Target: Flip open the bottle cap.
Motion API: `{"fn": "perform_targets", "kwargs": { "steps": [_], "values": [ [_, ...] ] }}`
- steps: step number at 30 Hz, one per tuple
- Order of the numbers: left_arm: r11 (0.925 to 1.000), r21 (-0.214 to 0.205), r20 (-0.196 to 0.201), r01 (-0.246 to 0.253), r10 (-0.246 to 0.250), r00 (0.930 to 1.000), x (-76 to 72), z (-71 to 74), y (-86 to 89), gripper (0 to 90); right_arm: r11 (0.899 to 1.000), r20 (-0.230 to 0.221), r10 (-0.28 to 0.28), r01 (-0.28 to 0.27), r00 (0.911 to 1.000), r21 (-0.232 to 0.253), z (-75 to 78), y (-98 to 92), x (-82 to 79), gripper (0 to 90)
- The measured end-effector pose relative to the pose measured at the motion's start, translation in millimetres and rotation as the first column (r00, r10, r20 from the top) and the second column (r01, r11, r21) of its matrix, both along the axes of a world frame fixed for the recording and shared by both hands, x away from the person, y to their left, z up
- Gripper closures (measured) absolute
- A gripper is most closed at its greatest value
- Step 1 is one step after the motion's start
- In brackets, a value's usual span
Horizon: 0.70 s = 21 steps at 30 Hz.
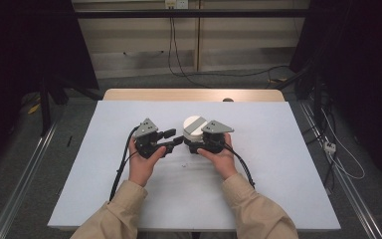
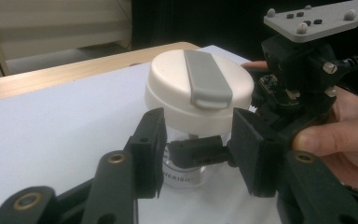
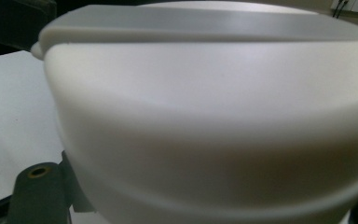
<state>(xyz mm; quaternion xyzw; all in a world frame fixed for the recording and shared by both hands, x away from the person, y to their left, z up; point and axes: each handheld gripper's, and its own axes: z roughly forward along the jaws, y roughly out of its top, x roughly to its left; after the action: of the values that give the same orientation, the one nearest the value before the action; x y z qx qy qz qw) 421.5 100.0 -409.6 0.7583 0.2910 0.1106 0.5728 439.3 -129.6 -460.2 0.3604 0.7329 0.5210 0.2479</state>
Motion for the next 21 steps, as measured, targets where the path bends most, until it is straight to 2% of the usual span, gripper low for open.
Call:
{"fn": "perform_targets", "kwargs": {
  "steps": [5,7,11,15,21],
  "values": [
    [1.0,0.007,-0.021,0.003,-0.003,0.9998,2.6,-1.6,-1.7,65.0,1.0,0.0,0.0,0.0,1.0,0.0,0.0,0.0,-0.1,18.4],
    [0.9999,0.014,-0.021,0.002,-0.001,0.9998,3.6,-2.3,-1.6,66.0,1.0,0.0,0.0,0.0,1.0,-0.001,0.0,0.1,-0.2,18.3],
    [0.9998,0.01,-0.033,0.017,-0.017,0.9993,5.2,-2.5,-3.0,74.3,1.0,0.0,0.0,0.0,1.0,-0.001,-0.1,0.1,0.0,18.3],
    [0.9995,0.017,-0.041,0.027,-0.027,0.9988,5.3,-1.0,-5.6,78.9,1.0,-0.001,0.0,0.0,1.0,0.0,-0.1,0.2,-0.1,18.3],
    [0.9986,0.041,-0.047,0.033,-0.031,0.9984,4.4,-0.7,-7.2,88.1,1.0,-0.001,0.0,0.0,1.0,0.0,-0.2,0.2,-0.1,18.3]
  ]
}}
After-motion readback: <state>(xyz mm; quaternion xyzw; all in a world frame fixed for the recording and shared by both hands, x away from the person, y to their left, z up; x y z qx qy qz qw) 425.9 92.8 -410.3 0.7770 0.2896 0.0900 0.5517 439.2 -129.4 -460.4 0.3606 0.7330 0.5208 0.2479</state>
